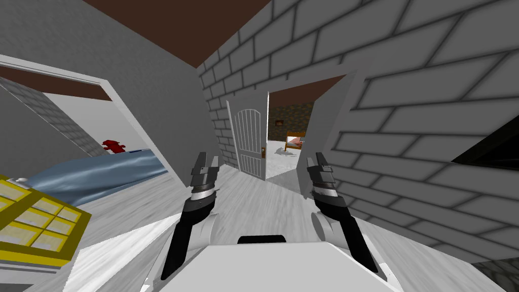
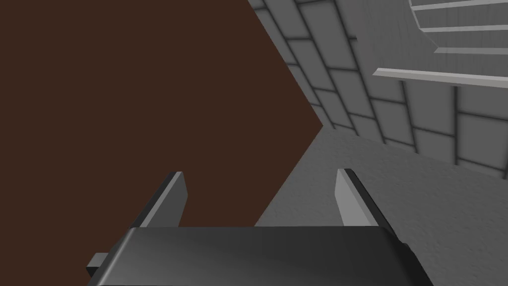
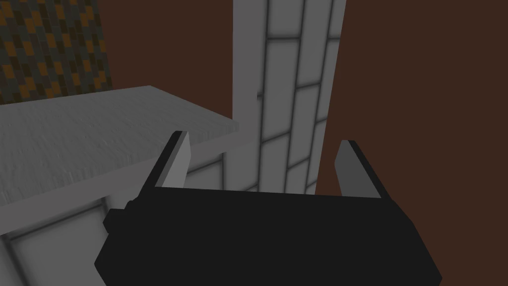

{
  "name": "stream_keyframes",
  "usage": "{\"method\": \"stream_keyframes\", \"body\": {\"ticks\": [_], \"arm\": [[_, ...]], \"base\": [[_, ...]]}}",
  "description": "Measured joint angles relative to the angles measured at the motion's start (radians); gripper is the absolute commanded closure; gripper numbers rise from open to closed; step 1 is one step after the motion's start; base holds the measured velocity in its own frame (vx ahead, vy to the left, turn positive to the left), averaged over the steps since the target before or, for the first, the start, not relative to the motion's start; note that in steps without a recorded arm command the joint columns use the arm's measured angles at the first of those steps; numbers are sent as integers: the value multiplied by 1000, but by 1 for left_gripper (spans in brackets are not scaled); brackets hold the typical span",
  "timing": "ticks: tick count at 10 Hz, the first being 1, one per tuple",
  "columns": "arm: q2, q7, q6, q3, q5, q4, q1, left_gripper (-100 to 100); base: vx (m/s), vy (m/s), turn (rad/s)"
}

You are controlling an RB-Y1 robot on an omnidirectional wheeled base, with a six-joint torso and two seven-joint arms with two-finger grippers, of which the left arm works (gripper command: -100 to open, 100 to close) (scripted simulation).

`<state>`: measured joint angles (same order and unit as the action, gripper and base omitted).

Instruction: Push the door open

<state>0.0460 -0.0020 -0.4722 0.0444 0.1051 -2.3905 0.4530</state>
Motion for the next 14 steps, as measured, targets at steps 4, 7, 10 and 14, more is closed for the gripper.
{"method": "stream_keyframes", "body": {"ticks": [4, 7, 10, 14], "arm": [[-15, 2, -5, 4, -6, 75, -36, -100], [-29, 4, -2, 3, -14, 154, -83, -100], [-43, 10, -1, 2, -22, 231, -125, -100], [-57, 13, -6, 3, -32, 354, -194, -100]], "base": [[68, 6, -33], [86, -2, -42], [70, 18, -33], [73, 7, -45]]}}
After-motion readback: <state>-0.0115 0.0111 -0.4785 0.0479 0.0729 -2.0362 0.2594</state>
